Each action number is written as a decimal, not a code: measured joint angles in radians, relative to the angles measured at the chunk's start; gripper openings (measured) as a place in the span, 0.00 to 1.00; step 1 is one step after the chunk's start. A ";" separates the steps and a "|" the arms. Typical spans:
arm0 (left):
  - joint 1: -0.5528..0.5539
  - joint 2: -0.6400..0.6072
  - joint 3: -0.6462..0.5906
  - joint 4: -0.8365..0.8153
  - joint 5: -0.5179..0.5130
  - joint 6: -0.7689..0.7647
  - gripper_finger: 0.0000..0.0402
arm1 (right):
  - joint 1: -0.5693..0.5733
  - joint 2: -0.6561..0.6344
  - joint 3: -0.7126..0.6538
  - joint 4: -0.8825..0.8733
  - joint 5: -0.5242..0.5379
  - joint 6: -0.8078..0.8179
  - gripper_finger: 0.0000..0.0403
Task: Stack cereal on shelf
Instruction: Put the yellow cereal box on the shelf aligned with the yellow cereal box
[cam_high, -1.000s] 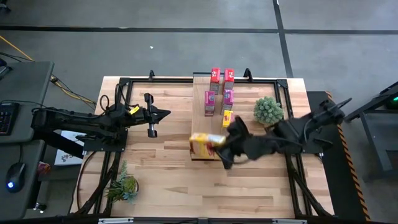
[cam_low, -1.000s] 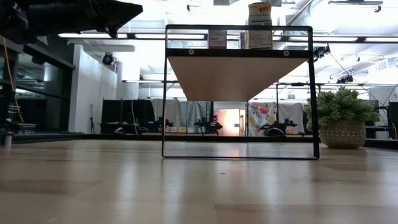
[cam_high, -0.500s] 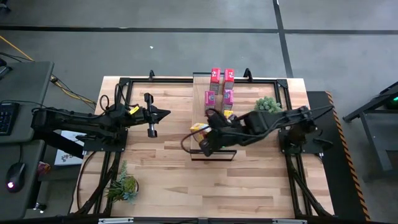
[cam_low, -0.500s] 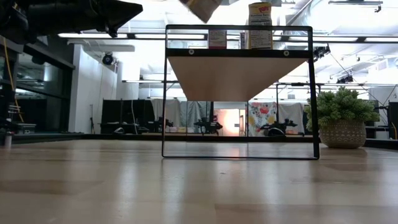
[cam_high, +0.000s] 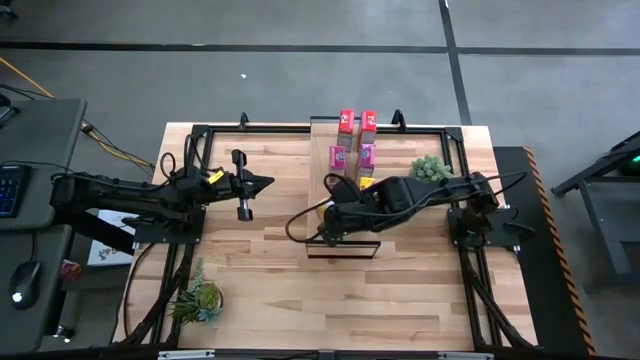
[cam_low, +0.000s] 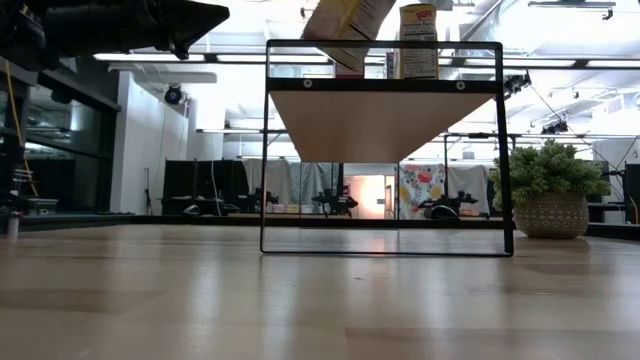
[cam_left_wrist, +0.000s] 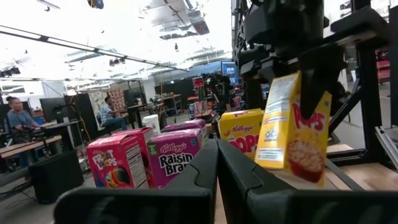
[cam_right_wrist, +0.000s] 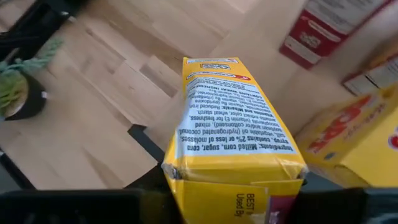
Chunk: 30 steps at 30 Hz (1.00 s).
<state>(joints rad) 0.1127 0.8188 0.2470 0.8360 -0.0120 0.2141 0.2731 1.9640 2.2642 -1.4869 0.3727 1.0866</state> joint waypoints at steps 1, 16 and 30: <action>0.000 0.000 0.000 0.000 0.000 0.005 0.00 | 0.000 0.000 0.000 -0.006 0.000 0.014 0.31; 0.000 0.000 0.000 0.000 0.000 0.024 0.00 | 0.001 0.000 -0.001 -0.083 -0.050 0.145 0.31; 0.000 0.000 0.000 0.000 0.000 0.025 0.00 | -0.002 0.019 -0.003 -0.079 -0.040 0.147 0.31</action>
<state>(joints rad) 0.1123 0.8188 0.2470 0.8356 -0.0124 0.2386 0.2711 1.9835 2.2616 -1.5662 0.3325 1.2340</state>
